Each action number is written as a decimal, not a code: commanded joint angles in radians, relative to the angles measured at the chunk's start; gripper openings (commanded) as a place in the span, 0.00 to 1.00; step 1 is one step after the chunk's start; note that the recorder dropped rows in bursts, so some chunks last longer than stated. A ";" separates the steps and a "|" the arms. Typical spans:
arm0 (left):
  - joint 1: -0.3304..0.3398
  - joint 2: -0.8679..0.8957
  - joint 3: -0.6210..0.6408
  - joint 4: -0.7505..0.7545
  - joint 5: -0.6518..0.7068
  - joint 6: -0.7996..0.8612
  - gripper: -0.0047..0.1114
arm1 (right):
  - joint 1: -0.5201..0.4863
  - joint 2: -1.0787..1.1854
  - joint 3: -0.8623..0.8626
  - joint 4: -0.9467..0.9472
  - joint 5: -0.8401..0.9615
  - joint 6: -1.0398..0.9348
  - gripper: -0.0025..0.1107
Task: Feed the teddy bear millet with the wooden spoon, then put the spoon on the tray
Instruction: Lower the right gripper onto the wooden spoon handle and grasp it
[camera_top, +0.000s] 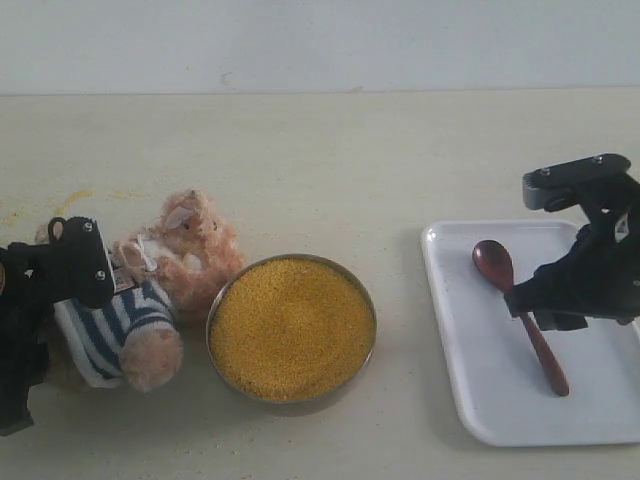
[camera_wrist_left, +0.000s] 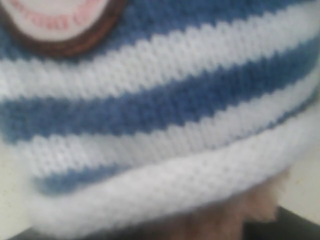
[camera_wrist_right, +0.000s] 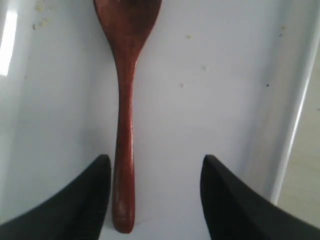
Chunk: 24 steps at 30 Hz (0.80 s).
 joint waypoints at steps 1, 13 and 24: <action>-0.006 0.001 0.003 0.051 -0.020 -0.138 0.07 | 0.001 0.049 -0.006 0.040 -0.026 -0.054 0.47; -0.006 -0.030 -0.033 0.113 0.010 -0.351 0.07 | 0.001 0.057 -0.006 0.070 -0.100 -0.093 0.47; -0.006 -0.030 -0.033 0.112 0.019 -0.351 0.07 | 0.001 0.144 -0.006 0.070 -0.137 -0.097 0.47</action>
